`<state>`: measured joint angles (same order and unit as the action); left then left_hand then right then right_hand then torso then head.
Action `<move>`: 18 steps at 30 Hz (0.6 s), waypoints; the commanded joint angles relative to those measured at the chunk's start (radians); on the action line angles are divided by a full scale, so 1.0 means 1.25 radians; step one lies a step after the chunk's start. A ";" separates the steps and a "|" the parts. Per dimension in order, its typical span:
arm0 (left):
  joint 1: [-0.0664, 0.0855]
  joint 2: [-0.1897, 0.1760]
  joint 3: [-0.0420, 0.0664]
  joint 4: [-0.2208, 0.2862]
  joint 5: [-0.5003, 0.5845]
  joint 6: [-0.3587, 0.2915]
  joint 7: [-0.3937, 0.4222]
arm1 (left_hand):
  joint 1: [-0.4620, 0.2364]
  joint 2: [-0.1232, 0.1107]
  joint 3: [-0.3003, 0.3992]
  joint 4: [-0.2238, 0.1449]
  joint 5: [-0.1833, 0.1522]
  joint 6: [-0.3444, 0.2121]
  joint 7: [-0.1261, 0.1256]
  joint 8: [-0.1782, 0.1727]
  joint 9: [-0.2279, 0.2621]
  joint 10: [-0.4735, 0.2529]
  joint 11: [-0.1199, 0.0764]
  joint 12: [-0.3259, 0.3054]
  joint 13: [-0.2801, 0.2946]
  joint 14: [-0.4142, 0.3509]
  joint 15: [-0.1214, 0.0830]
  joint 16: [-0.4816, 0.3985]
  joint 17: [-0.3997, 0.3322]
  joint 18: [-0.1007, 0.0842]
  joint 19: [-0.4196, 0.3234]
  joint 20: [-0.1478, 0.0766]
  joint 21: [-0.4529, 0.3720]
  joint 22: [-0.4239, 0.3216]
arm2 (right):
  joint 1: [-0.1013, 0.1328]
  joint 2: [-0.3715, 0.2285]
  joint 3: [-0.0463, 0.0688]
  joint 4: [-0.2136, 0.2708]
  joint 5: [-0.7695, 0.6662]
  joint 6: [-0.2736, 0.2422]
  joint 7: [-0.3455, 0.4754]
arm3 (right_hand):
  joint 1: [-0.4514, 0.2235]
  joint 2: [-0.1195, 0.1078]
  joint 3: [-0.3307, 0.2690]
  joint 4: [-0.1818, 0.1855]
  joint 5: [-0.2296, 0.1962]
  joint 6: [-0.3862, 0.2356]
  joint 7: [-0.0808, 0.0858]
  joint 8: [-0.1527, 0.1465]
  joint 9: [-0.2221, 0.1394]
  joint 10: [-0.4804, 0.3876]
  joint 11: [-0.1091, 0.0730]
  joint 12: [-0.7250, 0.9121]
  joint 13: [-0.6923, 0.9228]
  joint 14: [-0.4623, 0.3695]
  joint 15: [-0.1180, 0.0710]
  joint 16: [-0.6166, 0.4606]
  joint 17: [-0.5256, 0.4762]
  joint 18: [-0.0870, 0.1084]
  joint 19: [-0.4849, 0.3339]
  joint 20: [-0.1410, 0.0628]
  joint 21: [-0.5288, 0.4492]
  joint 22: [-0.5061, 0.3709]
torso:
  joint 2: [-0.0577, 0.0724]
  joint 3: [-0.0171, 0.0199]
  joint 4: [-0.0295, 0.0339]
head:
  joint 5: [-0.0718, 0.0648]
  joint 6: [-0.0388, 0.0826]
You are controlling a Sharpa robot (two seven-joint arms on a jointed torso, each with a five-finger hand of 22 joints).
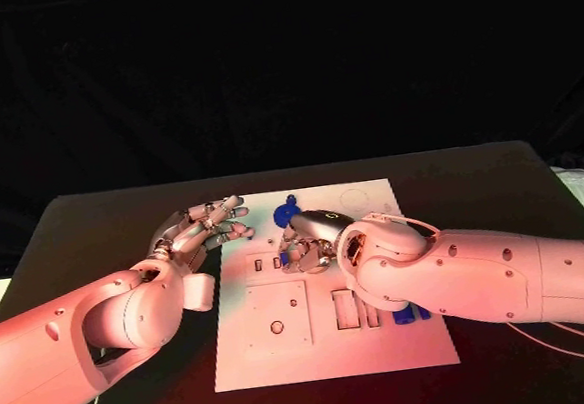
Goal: Assemble the parts on the task board
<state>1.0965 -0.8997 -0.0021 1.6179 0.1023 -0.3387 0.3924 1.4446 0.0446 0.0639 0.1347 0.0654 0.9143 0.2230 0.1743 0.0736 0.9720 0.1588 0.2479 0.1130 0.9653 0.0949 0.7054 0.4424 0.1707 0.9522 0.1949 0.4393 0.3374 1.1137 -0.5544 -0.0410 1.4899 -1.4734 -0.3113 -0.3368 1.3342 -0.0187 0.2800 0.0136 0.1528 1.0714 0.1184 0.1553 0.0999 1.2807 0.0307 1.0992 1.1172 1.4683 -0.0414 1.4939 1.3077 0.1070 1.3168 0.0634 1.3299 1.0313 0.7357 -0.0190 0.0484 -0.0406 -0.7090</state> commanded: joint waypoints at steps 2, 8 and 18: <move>0.001 0.002 0.001 0.002 -0.004 0.022 0.001 | -0.002 0.007 0.001 -0.003 0.005 -0.004 -0.001 0.006 0.000 -0.003 0.001 0.005 -0.001 -0.002 0.001 -0.002 -0.001 0.003 -0.005 0.001 -0.004 -0.001 | -0.006 0.003 -0.004 -0.002 -0.032 0.024 -0.010 | -0.007 -0.008 0.003 -0.003 -0.005 -0.004 -0.001 -0.005 0.003 -0.014 0.001 -0.012 -0.009 0.055 0.001 -0.005 0.086 -0.001 -0.009 0.002 -0.009 -0.010 | 0.000 0.0004 0.0005 | 0.001 -0.001; 0.001 0.002 0.001 0.003 -0.004 0.023 0.000 | -0.002 0.007 0.001 -0.003 0.005 -0.004 0.000 0.005 0.000 -0.003 0.001 0.005 -0.001 -0.001 0.001 -0.002 -0.001 0.003 -0.005 0.001 -0.004 -0.001 | -0.008 0.000 -0.004 -0.003 -0.042 0.024 -0.015 | -0.013 -0.017 0.001 -0.003 -0.006 -0.017 0.005 -0.012 0.001 -0.026 0.006 -0.026 -0.020 0.054 0.005 -0.007 0.083 0.000 -0.015 0.005 -0.016 -0.021 | 0.000 0.0007 -0.0016 | 0.002 -0.002; 0.001 0.003 0.001 0.002 -0.004 0.026 -0.003 | -0.002 0.007 0.002 -0.003 0.005 -0.004 0.000 0.005 0.000 -0.003 0.001 0.005 -0.001 0.000 0.001 -0.002 -0.002 0.003 -0.004 0.001 -0.004 -0.001 | -0.009 0.000 -0.005 -0.002 -0.045 0.012 -0.017 | -0.013 -0.021 0.002 -0.005 -0.004 -0.027 0.009 -0.017 -0.001 -0.034 0.009 -0.034 -0.027 0.052 0.008 -0.011 0.076 0.002 -0.020 0.007 -0.022 -0.032 | 0.000 0.0005 0.0004 | -0.001 -0.003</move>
<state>1.0964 -0.8978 -0.0021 1.6186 0.1023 -0.3302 0.3867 1.4446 0.0446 0.0639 0.1347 0.0654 0.9144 0.2229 0.1777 0.0736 0.9720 0.1588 0.2478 0.1131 0.9653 0.0949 0.7054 0.4415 0.1708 0.9522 0.1948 0.4394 0.3375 1.1081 -0.5532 -0.0421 1.4917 -1.5140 -0.3142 -0.3360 1.3172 -0.0357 0.2800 0.0136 0.1507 1.0443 0.1272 0.1409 0.0999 1.2409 0.0425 1.0596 1.0840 1.4646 -0.0377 1.4838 1.3076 0.1071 1.2997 0.0736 1.3084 0.9921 0.7355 -0.0180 0.0476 -0.0413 -0.7127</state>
